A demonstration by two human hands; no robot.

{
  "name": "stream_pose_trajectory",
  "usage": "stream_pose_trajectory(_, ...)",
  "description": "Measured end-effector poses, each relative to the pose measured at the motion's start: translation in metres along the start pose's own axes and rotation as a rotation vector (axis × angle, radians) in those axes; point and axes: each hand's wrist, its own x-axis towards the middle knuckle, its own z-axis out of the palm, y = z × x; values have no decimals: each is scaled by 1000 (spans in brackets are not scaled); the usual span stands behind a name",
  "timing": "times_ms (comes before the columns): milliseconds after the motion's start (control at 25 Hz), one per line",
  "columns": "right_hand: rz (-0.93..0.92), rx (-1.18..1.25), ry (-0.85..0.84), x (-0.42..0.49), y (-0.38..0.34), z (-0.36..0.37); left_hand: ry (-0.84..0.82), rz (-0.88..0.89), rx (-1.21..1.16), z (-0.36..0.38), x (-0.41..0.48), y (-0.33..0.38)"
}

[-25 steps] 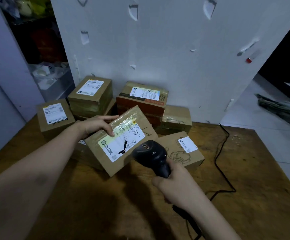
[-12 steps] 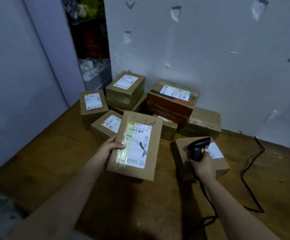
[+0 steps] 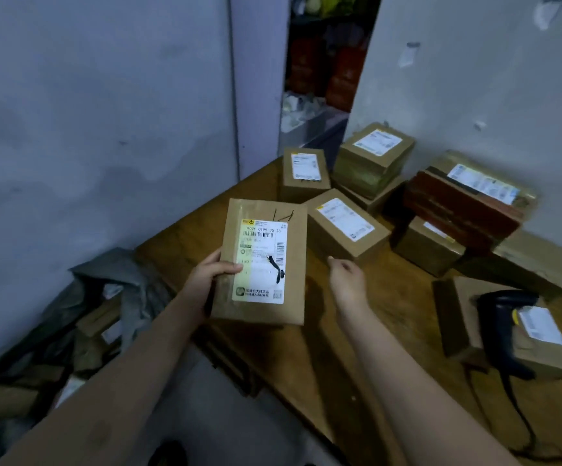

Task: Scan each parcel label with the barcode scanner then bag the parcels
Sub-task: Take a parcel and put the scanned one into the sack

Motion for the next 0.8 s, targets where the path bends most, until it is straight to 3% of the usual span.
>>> stream_pose_trajectory(120,113,102,-307,-45,-6,105,80,15,-28,-89,-16,19)
stream_pose_trajectory(240,96,39,-421,-75,12,215,207,-15,-32,-194,-43,24)
stream_pose_trajectory(440,284,-261,-630,-144,76,367,582,-185,-7,-351,-113,2)
stream_pose_trajectory(640,428,-330,-692,-184,106,440,758,-297,-50,-421,-146,-14)
stream_pose_trajectory(800,441,-343,-834,-185,93,499,886,-251,-51,-460,-149,2)
